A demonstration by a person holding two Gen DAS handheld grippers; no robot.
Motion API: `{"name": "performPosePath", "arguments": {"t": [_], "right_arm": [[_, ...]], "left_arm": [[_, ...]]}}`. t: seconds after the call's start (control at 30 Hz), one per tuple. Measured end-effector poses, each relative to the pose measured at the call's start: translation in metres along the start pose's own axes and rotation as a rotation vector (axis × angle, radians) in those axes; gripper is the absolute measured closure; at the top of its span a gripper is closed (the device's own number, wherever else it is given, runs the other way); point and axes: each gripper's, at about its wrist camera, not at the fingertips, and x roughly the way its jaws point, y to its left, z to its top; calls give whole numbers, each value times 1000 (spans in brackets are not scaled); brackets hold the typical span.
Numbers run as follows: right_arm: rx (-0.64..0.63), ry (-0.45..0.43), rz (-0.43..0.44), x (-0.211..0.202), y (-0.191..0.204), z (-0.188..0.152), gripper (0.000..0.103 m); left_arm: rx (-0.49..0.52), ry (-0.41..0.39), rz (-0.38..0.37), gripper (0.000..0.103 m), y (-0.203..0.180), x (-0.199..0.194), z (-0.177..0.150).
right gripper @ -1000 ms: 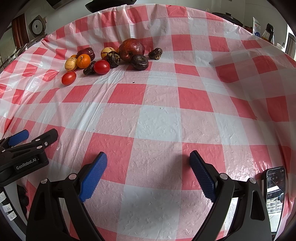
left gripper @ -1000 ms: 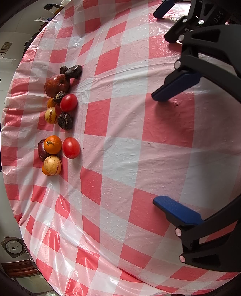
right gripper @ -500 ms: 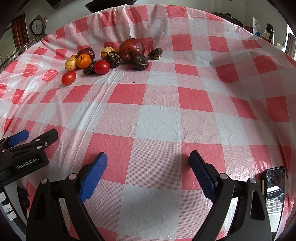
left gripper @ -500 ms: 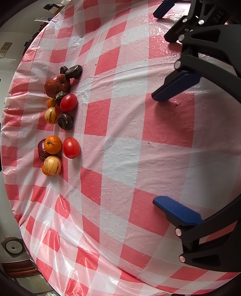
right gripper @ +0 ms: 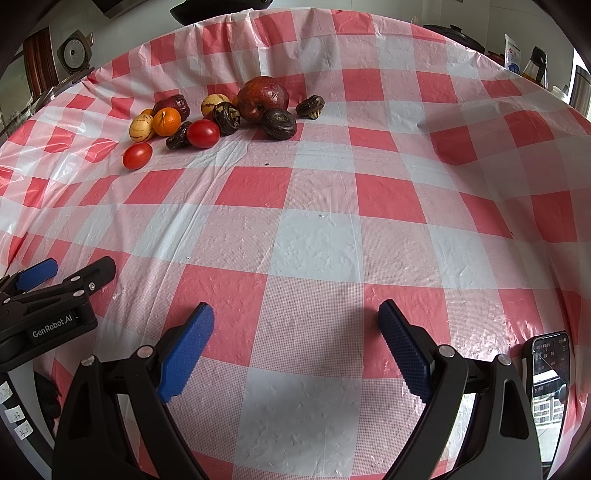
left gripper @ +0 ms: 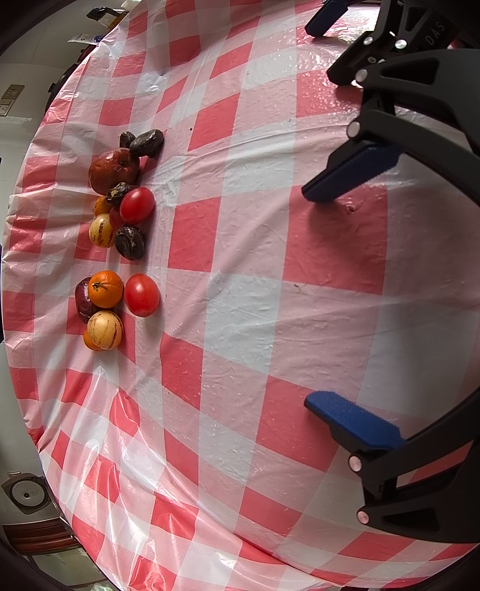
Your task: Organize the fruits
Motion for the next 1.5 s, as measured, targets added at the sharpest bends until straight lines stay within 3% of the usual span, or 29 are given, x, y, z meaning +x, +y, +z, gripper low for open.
{"name": "performPosePath", "arguments": {"t": [1.33, 1.5], "right_arm": [[1, 0, 0, -1, 0, 0, 15], [-43, 47, 30, 12, 3, 18, 16]], "left_arm": [[0, 0, 0, 1, 0, 0, 0], [13, 15, -9, 1, 0, 2, 3]]}}
